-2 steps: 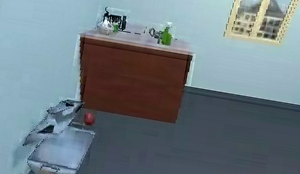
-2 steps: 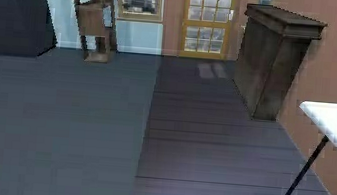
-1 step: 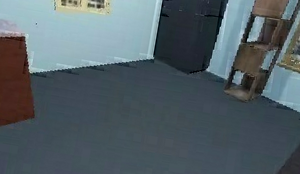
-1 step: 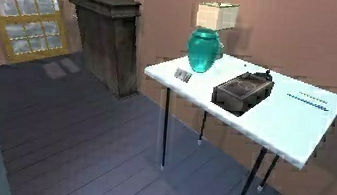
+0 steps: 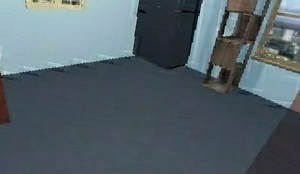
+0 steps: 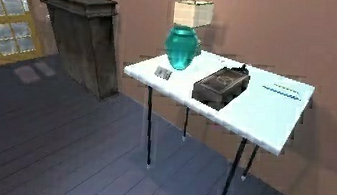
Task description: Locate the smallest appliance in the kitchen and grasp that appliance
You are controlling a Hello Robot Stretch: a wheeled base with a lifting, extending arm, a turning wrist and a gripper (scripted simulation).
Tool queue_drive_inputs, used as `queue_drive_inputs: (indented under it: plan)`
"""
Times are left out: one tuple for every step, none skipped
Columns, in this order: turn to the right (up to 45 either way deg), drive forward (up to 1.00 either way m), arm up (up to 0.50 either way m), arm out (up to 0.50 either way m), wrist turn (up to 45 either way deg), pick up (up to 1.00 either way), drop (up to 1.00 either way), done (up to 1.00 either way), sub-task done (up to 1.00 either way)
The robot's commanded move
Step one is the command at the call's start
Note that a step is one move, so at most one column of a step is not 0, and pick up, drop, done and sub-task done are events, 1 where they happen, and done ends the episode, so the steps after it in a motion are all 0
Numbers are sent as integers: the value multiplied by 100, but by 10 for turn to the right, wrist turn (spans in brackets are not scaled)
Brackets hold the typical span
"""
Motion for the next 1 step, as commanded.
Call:
queue_drive_inputs:
  plan:
    - [0, 100, 0, 0, 0, 0, 0, 0, 0]
